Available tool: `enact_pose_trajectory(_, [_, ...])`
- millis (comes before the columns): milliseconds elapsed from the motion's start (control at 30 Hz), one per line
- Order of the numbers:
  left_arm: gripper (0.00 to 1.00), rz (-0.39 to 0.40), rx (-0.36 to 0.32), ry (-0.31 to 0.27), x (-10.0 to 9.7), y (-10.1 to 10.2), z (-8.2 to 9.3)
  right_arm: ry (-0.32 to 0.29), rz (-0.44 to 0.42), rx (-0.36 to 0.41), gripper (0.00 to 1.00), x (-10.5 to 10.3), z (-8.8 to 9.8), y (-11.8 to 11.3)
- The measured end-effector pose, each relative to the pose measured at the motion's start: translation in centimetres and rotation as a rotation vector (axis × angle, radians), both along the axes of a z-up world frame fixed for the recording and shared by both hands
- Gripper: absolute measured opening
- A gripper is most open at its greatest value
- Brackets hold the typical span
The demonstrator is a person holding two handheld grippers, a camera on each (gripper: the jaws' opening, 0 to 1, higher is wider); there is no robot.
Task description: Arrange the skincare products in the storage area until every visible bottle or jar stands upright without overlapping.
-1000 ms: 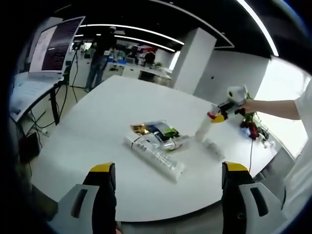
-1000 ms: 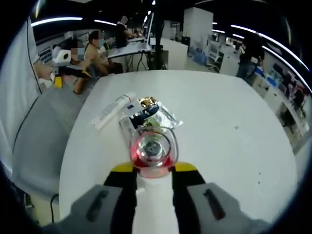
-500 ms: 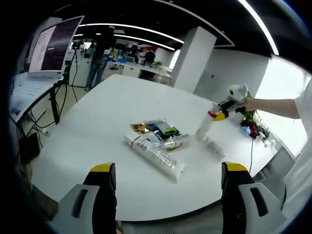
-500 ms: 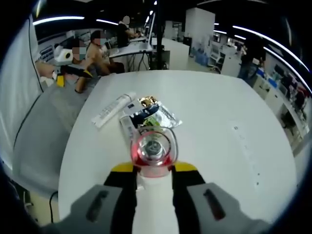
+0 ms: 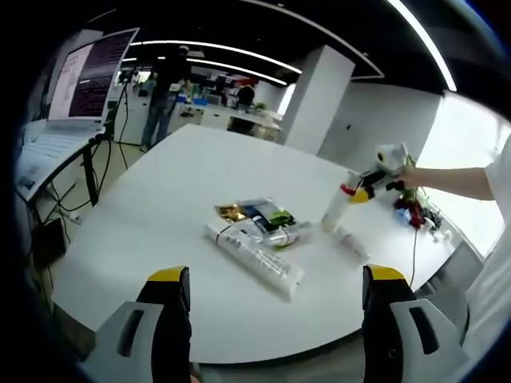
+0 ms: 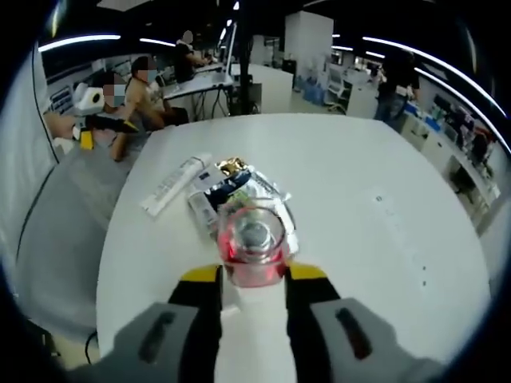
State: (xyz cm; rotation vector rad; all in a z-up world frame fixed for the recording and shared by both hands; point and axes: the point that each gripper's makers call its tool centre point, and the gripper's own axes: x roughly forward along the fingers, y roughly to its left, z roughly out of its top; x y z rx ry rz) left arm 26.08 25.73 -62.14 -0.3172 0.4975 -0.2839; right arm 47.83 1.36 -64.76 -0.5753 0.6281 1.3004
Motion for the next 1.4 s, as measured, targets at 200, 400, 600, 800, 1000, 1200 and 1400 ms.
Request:
enact_pose_trajectory(200, [0.87, -0.010, 0.000, -0.008, -0.1, -0.3, 0.2, 0.008, -0.082, 0.025, 0.44, -1.0, -1.2, -0.3])
enact_pose_trajectory(400, [0.87, -0.016, -0.004, -0.013, -0.1, -0.4, 0.3, 0.002, -0.161, 0.045, 0.50, -1.8, -2.4, -1.0])
enact_pose_trajectory(600, [0.86, -0.025, -0.003, -0.013, -0.2, -0.4, 0.3, 0.002, -0.267, 0.088, 0.56, -3.0, -3.2, -1.8])
enact_pose_trajectory(800, [0.86, -0.032, -0.006, -0.017, -0.3, -0.5, 0.3, -0.012, -0.361, 0.128, 0.64, -4.8, -3.1, -2.4])
enact_pose_trajectory(1000, [0.86, -0.045, -0.004, -0.019, -0.4, -0.7, 0.3, -0.026, -0.428, 0.158, 0.70, -7.4, -2.5, -3.0])
enact_pose_trajectory(1200, [0.85, -0.058, 0.003, -0.016, -0.5, -0.8, 0.2, -0.014, -0.503, 0.220, 0.72, -10.8, -2.0, -3.0])
enact_pose_trajectory(1400, [0.85, -0.067, 0.013, -0.015, -0.6, -0.9, 0.1, -0.012, -0.564, 0.241, 0.73, -13.6, -1.9, -3.4])
